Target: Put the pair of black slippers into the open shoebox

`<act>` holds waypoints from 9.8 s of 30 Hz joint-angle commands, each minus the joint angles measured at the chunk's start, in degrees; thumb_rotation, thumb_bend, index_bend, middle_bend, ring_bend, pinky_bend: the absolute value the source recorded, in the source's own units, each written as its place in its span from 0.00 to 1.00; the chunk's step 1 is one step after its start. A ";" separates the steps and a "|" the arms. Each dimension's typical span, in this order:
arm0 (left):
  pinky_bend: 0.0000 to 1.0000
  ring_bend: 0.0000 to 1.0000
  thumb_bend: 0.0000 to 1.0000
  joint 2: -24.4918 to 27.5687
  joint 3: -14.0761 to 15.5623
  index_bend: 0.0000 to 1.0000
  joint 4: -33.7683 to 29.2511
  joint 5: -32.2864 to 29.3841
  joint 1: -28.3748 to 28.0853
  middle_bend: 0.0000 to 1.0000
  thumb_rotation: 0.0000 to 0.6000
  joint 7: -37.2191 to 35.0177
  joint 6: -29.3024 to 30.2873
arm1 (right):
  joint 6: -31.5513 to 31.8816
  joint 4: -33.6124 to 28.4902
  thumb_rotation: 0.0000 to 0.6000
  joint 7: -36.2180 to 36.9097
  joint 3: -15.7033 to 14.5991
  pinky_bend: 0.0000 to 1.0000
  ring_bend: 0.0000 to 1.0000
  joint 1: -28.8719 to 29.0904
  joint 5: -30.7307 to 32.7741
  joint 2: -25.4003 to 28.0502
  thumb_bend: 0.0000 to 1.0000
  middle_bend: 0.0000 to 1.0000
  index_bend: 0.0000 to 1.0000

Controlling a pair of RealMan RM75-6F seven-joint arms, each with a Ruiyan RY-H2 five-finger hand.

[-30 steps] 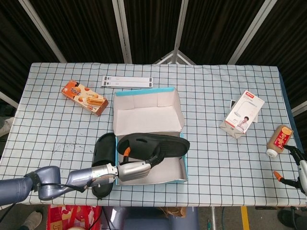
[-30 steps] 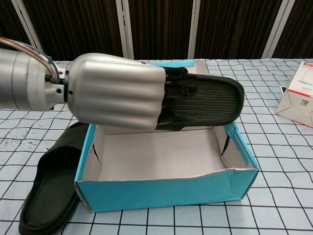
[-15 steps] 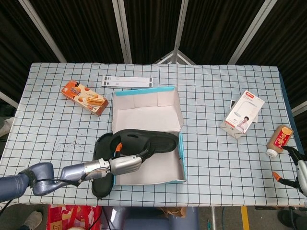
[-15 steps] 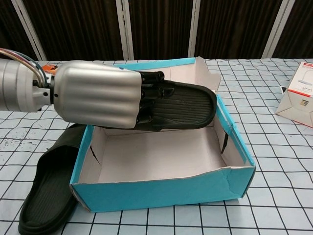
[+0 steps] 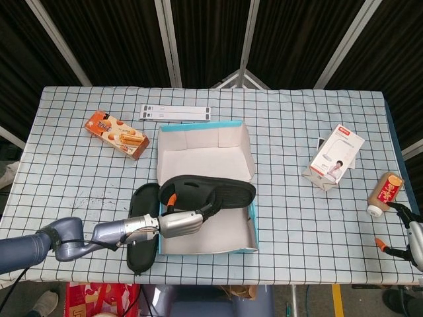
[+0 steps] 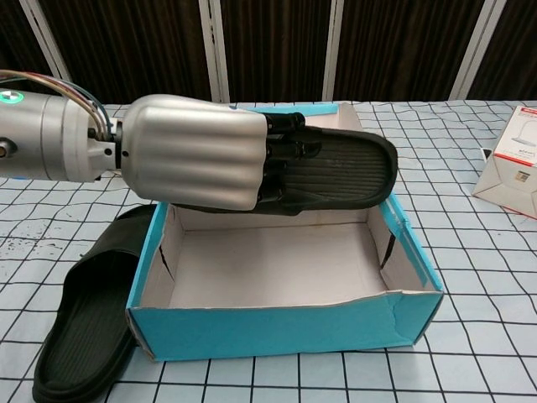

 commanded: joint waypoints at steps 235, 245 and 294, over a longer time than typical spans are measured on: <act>0.17 0.00 0.22 12.84 6.55 0.00 -26.98 -28.58 13.57 0.14 0.55 -1.40 15.39 | -4.94 -1.39 1.00 0.92 -0.86 0.21 0.25 1.36 1.56 1.43 0.23 0.20 0.21; 0.17 0.00 0.21 14.79 13.46 0.00 -27.69 -33.74 25.30 0.20 0.43 -9.94 22.91 | -5.34 -1.85 1.00 0.26 -0.98 0.21 0.25 1.59 1.62 1.45 0.23 0.20 0.21; 0.24 0.11 0.20 -7.40 8.12 0.00 3.92 -39.66 27.24 0.24 0.79 -30.29 19.06 | -7.03 -2.23 1.00 0.84 -1.48 0.21 0.25 2.07 2.04 2.07 0.23 0.20 0.21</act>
